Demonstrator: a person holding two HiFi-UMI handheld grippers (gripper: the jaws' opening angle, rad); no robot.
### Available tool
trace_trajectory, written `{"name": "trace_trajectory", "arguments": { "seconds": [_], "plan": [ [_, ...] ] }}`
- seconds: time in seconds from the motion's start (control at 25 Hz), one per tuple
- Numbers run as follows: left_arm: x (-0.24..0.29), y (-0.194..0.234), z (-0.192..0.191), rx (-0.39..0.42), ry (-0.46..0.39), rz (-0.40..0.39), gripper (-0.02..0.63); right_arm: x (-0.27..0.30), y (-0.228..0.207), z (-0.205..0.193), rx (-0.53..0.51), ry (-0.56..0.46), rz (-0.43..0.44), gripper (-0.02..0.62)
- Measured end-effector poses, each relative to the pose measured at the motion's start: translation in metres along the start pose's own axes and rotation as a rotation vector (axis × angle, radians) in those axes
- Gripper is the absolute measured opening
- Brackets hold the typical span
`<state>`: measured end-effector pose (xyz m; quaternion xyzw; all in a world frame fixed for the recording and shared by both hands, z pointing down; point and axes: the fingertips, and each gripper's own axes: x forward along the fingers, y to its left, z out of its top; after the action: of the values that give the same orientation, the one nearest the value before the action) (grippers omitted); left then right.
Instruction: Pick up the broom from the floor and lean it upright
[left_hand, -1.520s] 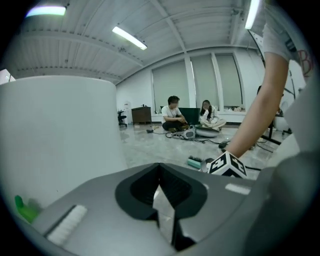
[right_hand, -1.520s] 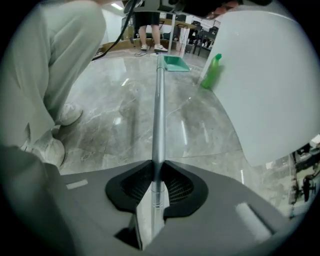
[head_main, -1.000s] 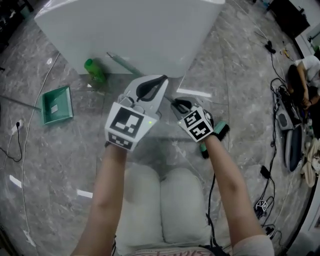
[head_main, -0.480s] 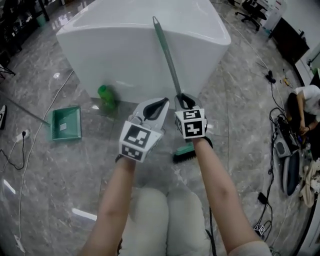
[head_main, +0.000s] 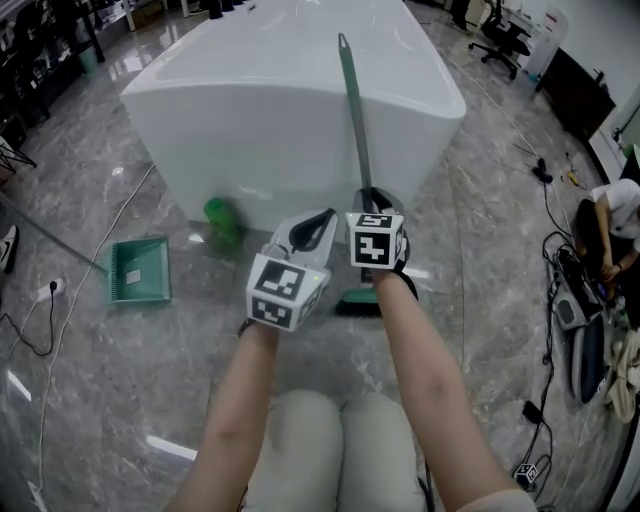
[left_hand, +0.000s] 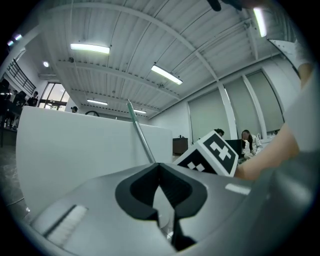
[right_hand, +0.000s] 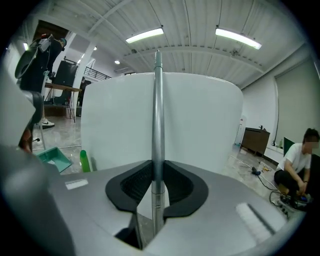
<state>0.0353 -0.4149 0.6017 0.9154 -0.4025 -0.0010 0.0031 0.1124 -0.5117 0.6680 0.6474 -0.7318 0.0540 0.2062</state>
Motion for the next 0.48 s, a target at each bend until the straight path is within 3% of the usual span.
{"name": "trace_trajectory", "arguments": {
  "seconds": [0.16, 0.48],
  "plan": [
    [-0.002, 0.002, 0.001, -0.003, -0.004, -0.003, -0.002, -0.001, -0.001, 0.009, -0.015, -0.033, -0.032, 0.077],
    [0.002, 0.002, -0.004, -0.002, 0.006, -0.004, -0.002, -0.01, 0.009, 0.027, -0.068, -0.092, 0.048, 0.141]
  ]
}}
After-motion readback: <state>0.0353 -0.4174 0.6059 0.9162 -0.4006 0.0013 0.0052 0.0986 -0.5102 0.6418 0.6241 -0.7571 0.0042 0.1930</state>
